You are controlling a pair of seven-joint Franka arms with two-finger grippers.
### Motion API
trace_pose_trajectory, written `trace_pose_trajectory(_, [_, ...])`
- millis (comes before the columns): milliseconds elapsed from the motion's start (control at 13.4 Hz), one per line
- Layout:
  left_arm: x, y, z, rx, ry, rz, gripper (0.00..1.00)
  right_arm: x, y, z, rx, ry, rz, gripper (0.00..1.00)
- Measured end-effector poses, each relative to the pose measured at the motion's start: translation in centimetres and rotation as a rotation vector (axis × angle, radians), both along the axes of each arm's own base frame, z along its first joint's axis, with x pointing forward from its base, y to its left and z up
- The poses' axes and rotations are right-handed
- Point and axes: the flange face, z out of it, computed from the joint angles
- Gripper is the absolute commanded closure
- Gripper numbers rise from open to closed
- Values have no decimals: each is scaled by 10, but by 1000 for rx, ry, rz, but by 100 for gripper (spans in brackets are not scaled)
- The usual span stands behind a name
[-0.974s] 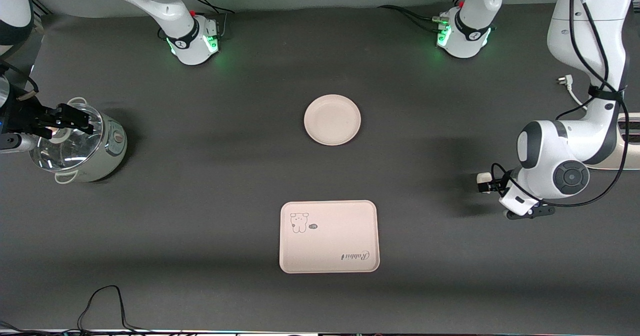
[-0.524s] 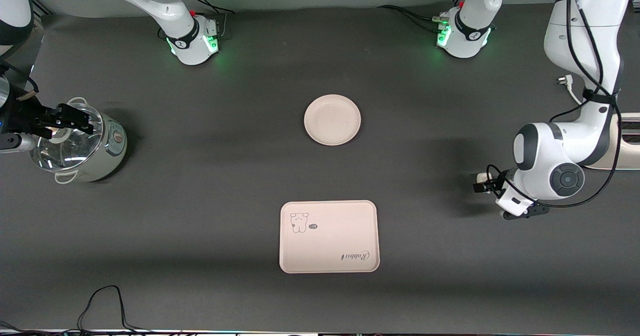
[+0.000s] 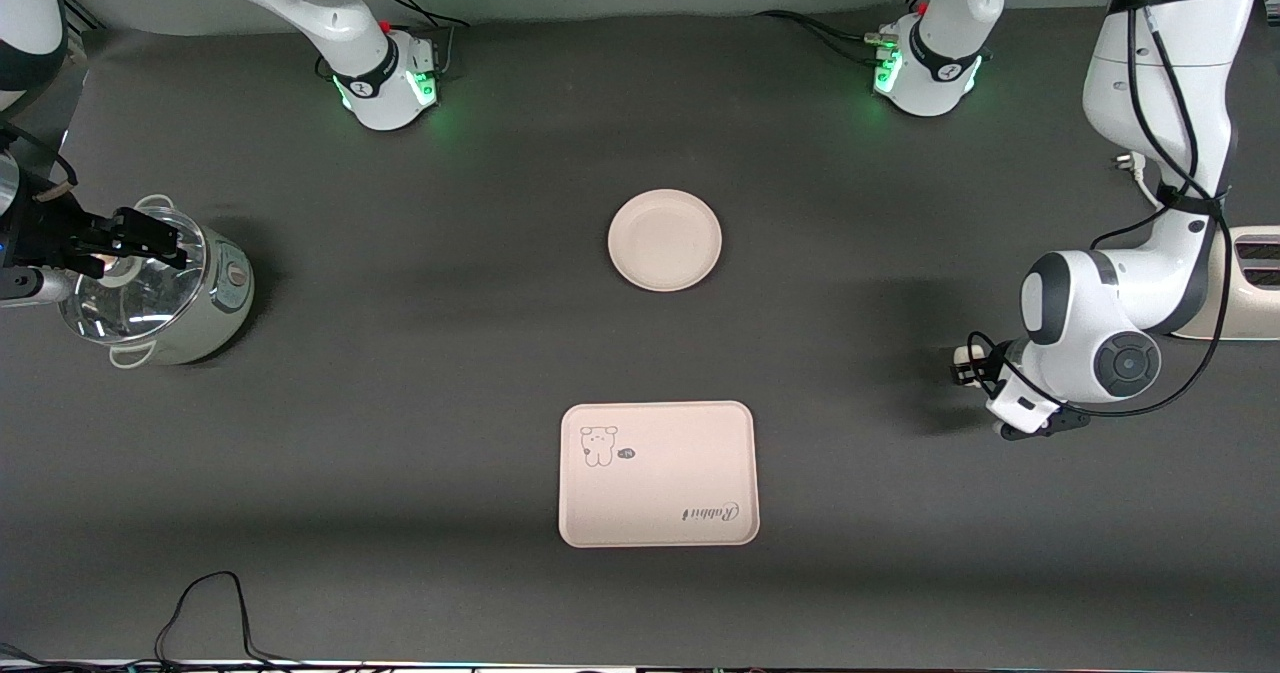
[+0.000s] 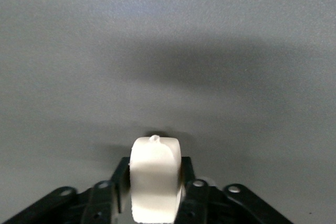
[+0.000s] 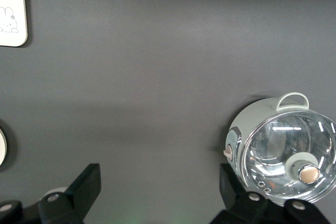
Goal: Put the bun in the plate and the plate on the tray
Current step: 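Lower the left gripper over the bun and close on it, then lift the bun with the left gripper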
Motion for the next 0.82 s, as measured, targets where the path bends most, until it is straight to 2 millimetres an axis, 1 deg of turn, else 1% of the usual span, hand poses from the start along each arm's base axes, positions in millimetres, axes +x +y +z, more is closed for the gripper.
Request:
trace_pose_trajectory(225, [2, 0, 2, -1, -5, 1, 65, 0, 0, 0, 0, 1, 0, 0])
trace_pose_trajectory(300, [5, 0, 7, -2, -12, 1, 64, 0, 0, 0, 0, 1, 0, 0])
trace_pose_trajectory(374, [9, 0, 18, -2, -13, 1, 64, 0, 0, -1, 0, 1, 0, 0])
trace_pose_trajectory(449, [12, 1, 38, -2, -9, 2, 64, 0, 0, -1, 0, 2, 0, 0])
trace_pose_trajectory(524, [15, 3, 69, -3, -4, 4, 64, 0, 0, -1, 0, 2, 0, 0])
trace_pose_trajectory(599, [16, 4, 109, -4, 0, 5, 62, 0, 0, -1, 0, 3, 0, 0])
trace_pose_trajectory(749, [9, 6, 205, -6, -7, 5, 62, 0, 0, -2, 0, 4, 0, 0])
trace_pose_trajectory(824, [0, 7, 254, -2, -13, 2, 62, 0, 0, -2, 0, 4, 0, 0])
